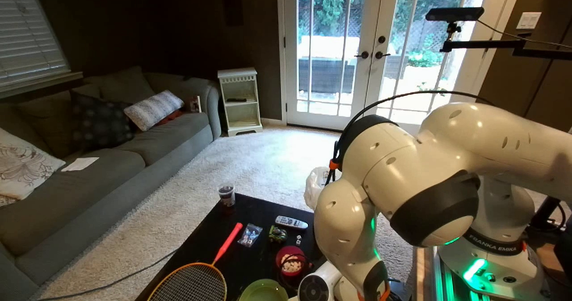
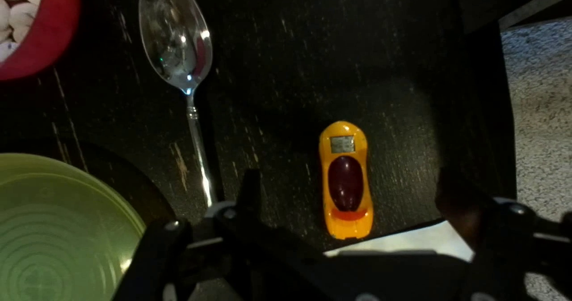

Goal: Turn the orange object to the left

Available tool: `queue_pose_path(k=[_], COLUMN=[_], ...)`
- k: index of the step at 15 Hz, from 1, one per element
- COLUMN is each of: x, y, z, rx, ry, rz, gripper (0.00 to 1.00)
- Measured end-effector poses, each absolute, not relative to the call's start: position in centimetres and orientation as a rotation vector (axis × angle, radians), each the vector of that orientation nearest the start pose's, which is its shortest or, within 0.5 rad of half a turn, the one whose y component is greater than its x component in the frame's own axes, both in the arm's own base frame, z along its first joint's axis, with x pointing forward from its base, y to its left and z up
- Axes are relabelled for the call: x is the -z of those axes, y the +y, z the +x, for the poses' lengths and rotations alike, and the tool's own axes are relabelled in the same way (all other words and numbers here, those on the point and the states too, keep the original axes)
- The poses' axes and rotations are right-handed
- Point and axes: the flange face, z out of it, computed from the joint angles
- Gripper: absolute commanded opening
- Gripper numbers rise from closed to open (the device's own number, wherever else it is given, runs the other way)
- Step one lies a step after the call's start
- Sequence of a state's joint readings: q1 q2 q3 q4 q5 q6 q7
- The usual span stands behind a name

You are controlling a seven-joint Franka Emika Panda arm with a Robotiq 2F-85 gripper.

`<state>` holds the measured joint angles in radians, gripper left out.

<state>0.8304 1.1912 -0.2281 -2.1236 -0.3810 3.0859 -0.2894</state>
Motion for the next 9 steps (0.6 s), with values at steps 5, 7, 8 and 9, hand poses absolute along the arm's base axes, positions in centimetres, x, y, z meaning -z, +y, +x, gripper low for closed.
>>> queue_pose_path(k=[5, 7, 8, 9], x=[9.4, 7.7, 6.9, 6.1], y=[22.5, 22.4, 22.4, 22.3], z=[34.7, 35.1, 35.5, 35.8], rx=[-0.346, -0.374, -0.39, -0.409], ry=[-1.985, -1.848, -1.778, -1.705], rz=[-2.7, -2.767, -2.799, -2.829], gripper=[1.0, 1.0, 1.0, 1.0])
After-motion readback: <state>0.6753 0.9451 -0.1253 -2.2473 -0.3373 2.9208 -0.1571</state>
